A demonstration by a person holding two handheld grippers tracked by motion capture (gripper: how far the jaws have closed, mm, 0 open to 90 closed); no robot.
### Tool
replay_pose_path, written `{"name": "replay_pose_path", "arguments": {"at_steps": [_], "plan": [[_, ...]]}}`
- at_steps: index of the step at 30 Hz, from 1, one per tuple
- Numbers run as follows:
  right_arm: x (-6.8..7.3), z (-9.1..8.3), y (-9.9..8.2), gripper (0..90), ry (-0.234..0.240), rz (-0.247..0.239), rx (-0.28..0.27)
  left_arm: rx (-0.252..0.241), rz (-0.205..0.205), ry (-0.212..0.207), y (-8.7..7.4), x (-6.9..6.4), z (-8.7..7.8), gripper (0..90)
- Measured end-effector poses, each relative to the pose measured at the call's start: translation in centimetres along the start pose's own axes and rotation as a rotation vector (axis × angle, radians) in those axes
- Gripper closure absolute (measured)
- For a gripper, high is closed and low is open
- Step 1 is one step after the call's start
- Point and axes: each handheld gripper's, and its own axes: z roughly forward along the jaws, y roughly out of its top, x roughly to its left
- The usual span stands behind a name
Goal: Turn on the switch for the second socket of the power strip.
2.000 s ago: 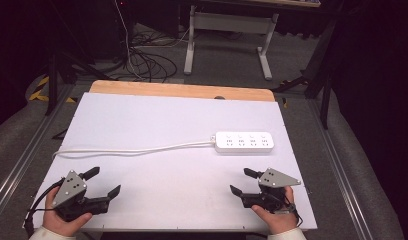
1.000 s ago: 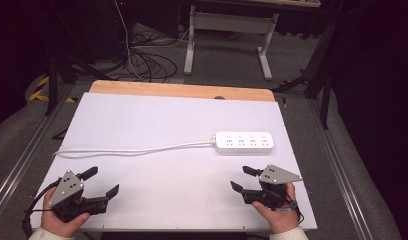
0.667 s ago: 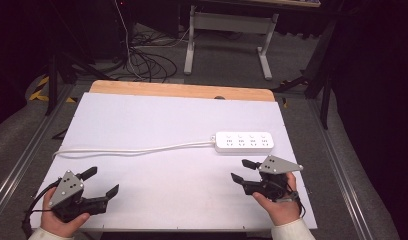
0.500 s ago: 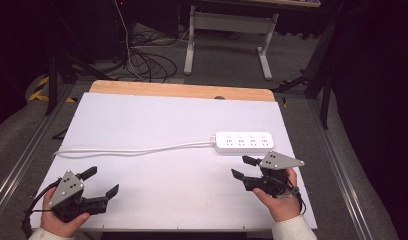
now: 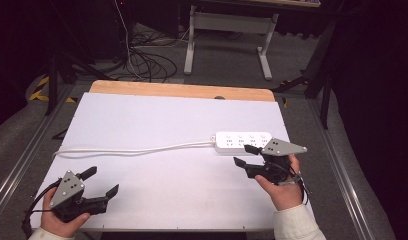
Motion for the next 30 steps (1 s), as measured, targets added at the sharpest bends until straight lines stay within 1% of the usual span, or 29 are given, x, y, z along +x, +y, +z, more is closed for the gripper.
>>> {"name": "replay_pose_path", "arguments": {"at_steps": [2, 4, 5, 6, 7, 8, 9, 10, 11, 13, 15, 16, 17, 19, 25, 27, 28, 30], "plan": [[-0.2, 0.0, 0.2, 49.2, -0.001, -0.012, 0.004, 0.000, -0.001, 0.001, 0.0, 0.0, 0.0, 12.3], [-0.3, 0.0, 0.4, 58.4, -0.006, -0.023, 0.007, 0.001, 0.000, 0.006, -0.1, 0.0, -0.1, 12.3], [-0.3, 0.0, 0.4, 58.4, -0.006, -0.023, 0.007, 0.000, -0.004, 0.005, -0.1, 0.0, -0.1, 12.3], [-0.6, 0.1, 0.6, 71.6, -0.005, -0.049, 0.019, -0.002, -0.007, 0.005, -0.1, 0.0, -0.2, 12.4], [-0.6, 0.1, 0.6, 71.6, -0.005, -0.049, 0.019, 0.001, -0.005, 0.008, -0.1, 0.0, -0.3, 12.4], [-0.7, 0.2, 0.8, 77.2, -0.004, -0.054, 0.027, 0.001, -0.006, 0.010, -0.1, 0.0, -0.3, 12.4], [-1.0, 0.4, 1.1, 86.0, 0.001, -0.066, 0.041, 0.000, -0.006, 0.012, -0.2, 0.0, -0.4, 12.4], [-1.0, 0.4, 1.1, 86.0, 0.001, -0.066, 0.041, 0.000, -0.006, 0.016, -0.2, -0.1, -0.4, 12.4], [-1.2, 0.5, 1.4, 89.4, 0.001, -0.069, 0.048, 0.001, 0.000, 0.022, -0.2, 0.0, -0.5, 12.4], [-1.5, 0.7, 1.7, 90.0, -0.001, -0.067, 0.056, -0.001, -0.009, 0.022, -0.3, -0.1, -0.7, 12.4], [-2.0, 1.0, 2.1, 90.0, -0.007, -0.052, 0.064, 0.000, -0.006, 0.027, -0.3, 0.0, -0.8, 12.4], [-2.5, 1.3, 2.3, 90.0, -0.009, -0.037, 0.065, 0.000, -0.007, 0.029, -0.3, 0.0, -0.8, 12.5], [-2.5, 1.3, 2.3, 90.0, -0.009, -0.037, 0.065, 0.000, -0.007, 0.030, -0.4, 0.0, -0.8, 12.5], [-3.0, 1.6, 2.5, 90.0, -0.021, -0.026, 0.067, 0.000, -0.008, 0.030, -0.4, 0.0, -0.8, 12.5], [-4.8, 2.7, 2.5, 90.0, -0.059, 0.037, 0.072, -0.001, -0.010, 0.029, -0.4, 0.0, -0.8, 12.5], [-5.6, 3.3, 2.3, 90.0, -0.082, 0.047, 0.074, 0.001, -0.007, 0.029, -0.4, 0.0, -0.8, 12.5], [-5.6, 3.3, 2.3, 90.0, -0.082, 0.047, 0.074, 0.001, -0.005, 0.031, -0.4, 0.0, -0.8, 12.5], [-6.1, 3.9, 2.1, 90.0, -0.094, 0.046, 0.073, 0.000, -0.006, 0.030, -0.4, 0.0, -0.8, 12.5]]}}
